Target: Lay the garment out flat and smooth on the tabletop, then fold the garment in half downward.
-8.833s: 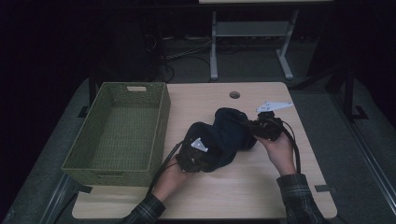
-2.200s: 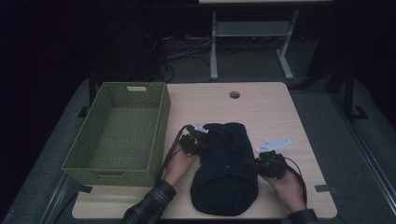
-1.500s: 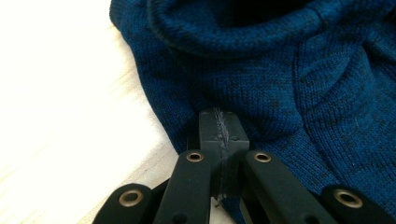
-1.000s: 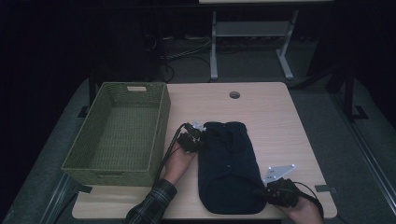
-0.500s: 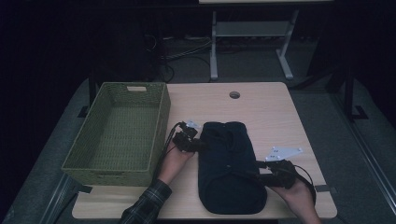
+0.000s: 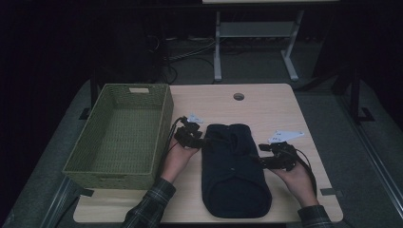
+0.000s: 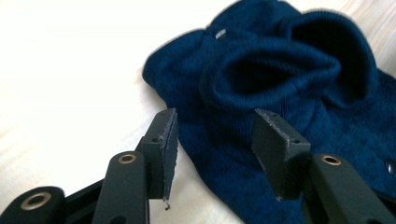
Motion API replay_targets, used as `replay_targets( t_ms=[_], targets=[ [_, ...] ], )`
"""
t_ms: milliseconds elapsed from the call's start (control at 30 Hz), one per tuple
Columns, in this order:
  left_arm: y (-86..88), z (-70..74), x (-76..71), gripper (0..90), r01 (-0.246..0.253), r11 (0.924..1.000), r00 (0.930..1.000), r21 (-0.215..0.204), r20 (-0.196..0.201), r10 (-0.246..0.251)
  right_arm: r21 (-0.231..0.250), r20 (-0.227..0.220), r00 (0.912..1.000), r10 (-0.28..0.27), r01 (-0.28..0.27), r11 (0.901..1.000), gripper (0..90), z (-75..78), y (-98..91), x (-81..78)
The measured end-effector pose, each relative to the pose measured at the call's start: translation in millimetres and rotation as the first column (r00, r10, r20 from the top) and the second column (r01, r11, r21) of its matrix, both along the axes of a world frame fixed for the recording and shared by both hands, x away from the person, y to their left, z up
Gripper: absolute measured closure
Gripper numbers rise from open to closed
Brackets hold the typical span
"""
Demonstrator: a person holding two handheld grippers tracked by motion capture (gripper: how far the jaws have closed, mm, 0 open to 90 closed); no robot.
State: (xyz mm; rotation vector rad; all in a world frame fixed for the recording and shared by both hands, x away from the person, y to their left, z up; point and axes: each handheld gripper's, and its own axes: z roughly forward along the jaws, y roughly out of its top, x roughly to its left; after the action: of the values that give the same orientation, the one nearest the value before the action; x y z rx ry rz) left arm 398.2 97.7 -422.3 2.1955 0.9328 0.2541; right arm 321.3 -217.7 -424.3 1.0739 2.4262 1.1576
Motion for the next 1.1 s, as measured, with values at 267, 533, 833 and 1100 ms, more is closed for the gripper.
replay_targets(
  t_ms=[267,533,833,1100],
  targets=[
    [-1.0,9.3,16.5,49.8,-0.021,0.9997,0.9998,-0.012,0.005,0.021,0.004,-0.01,0.9998,-0.019,0.019,0.9998,37.1,3.9,-2.7,24.3],
    [-5.7,13.7,39.7,49.8,-0.041,0.9992,0.9992,-0.003,0.003,0.041,0.02,-0.005,0.9996,-0.028,0.028,0.9994,37.2,12.1,-1.1,45.0],
    [-10.8,-6.6,73.5,49.4,-0.063,0.998,0.9972,0.008,-0.039,0.063,0.005,-0.005,0.9995,-0.031,0.031,0.9995,36.7,11.3,7.7,59.5],
    [-17.8,-32.8,81.1,49.1,-0.048,0.9978,0.995,0.045,-0.086,0.052,0.017,-0.005,0.9983,-0.057,0.057,0.9982,38.2,14.4,11.2,76.6]
  ],
)
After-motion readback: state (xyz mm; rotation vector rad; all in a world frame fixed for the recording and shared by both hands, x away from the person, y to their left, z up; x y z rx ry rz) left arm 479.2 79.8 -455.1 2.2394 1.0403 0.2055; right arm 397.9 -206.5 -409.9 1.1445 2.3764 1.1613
